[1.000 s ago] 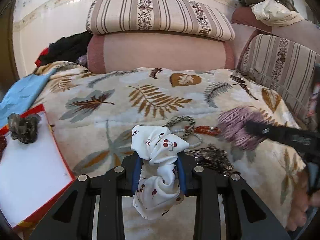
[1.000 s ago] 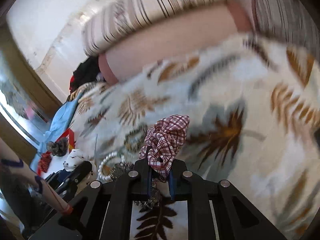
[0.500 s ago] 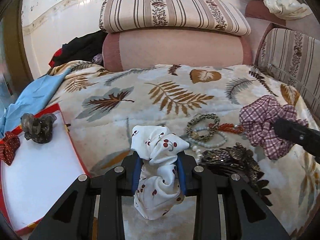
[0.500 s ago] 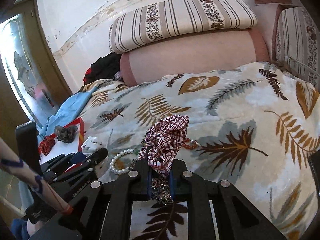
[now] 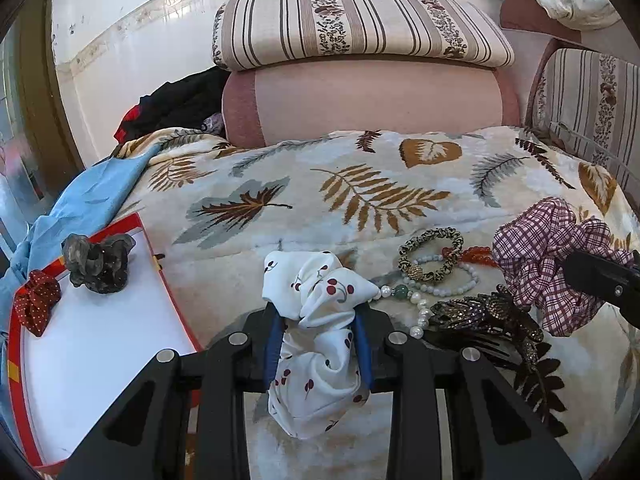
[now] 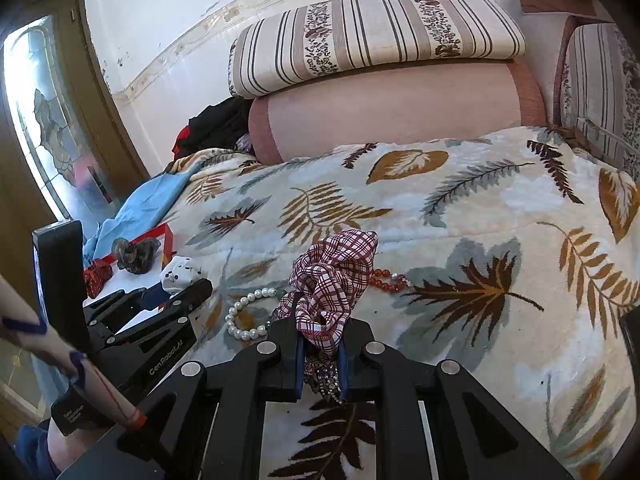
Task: Organize jewelry
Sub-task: 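Carry both held scrunchies toward the red-rimmed white box with both tools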
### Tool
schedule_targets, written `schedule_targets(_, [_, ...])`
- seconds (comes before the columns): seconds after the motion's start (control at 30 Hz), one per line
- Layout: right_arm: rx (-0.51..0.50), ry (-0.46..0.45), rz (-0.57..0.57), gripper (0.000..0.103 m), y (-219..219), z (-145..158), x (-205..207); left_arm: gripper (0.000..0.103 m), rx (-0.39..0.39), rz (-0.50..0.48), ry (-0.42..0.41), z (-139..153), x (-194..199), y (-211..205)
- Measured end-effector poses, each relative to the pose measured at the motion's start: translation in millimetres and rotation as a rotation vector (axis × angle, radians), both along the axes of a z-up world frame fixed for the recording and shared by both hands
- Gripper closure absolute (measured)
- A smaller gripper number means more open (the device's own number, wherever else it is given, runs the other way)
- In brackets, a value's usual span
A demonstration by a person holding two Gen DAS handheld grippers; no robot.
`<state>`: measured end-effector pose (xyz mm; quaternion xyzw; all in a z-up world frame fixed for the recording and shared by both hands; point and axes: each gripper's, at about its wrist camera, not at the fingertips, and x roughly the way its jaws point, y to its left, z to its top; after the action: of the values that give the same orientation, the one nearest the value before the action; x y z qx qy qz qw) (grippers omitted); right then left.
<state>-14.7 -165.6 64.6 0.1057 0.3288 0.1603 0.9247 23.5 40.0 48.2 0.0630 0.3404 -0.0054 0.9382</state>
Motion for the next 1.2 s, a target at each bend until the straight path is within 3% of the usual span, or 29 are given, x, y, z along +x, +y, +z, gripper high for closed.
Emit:
schedule_targets(0.67, [-0.008,-0.019,0.043,0.089,10.2,3.1,-6.3,0.073,0.021,0.033,-0.023,4.9,-3.1,8.4])
schedule_targets(1.2, [-0.021,-0.027,0.104,0.089,58.3,9.6,-23.8,0.073,-0.011,0.126,-0.111,37.3,-23.2,63.6])
